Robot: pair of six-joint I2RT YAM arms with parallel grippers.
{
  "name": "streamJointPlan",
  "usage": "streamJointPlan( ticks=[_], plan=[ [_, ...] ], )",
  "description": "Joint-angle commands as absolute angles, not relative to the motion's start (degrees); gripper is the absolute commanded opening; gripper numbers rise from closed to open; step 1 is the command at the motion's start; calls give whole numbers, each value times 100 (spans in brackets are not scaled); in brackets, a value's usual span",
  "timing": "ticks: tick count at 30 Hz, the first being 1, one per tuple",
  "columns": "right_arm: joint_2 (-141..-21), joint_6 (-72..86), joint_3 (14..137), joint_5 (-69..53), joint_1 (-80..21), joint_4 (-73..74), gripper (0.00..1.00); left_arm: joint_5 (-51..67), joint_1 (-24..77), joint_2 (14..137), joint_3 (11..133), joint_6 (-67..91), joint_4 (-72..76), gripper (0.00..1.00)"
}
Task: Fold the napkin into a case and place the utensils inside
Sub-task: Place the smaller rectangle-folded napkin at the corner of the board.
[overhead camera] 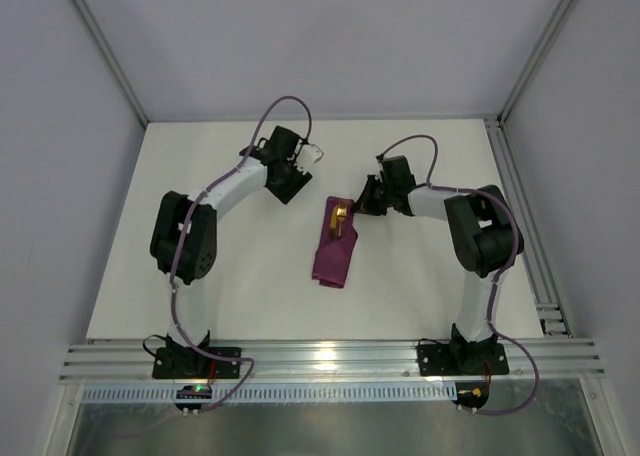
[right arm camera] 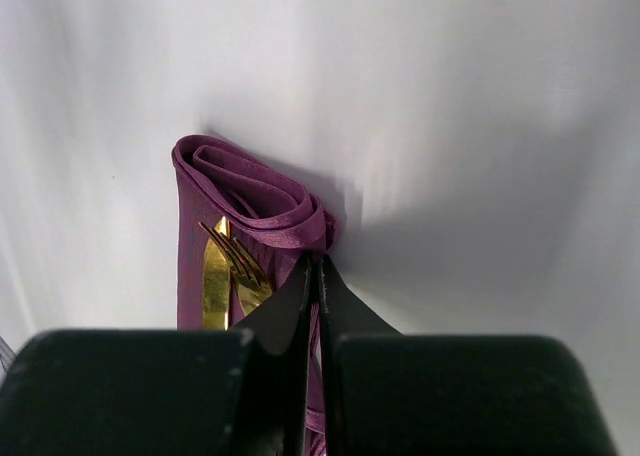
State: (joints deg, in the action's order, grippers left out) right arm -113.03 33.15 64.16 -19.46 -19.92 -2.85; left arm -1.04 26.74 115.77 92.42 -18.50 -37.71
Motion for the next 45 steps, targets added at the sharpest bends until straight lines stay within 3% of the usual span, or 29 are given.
streamJointPlan(
  ticks=[1, 25, 37, 38, 41, 42, 45],
  plan=[
    [-10916, 3191, 6197, -1608, -1557, 34, 4, -413, 2575, 10908, 9018, -1916, -3771, 52],
    [-11882, 3560, 7610, -2856, 1404, 1220, 4, 193, 1398, 9422, 7656, -1969, -3630, 52],
    [-12428, 3093, 8718, -2804, 2118, 2109, 4, 167, 1204, 9273, 7673, -1986, -3709, 52],
    [-12436, 3094, 8814, -2760, 2127, 2205, 5, 184, 1187, 9255, 7673, -1960, -3726, 52],
    [-12323, 3006, 8956, -2628, 2127, 2434, 31, 228, 1195, 9115, 7664, -1951, -3814, 53],
    [-12244, 2971, 8947, -2602, 2127, 2461, 45, 220, 1187, 9071, 7664, -1942, -3841, 53],
    [-11726, 2944, 8763, -2225, 2136, 2540, 59, 202, 1187, 8886, 7646, -1934, -3937, 53]
  ],
)
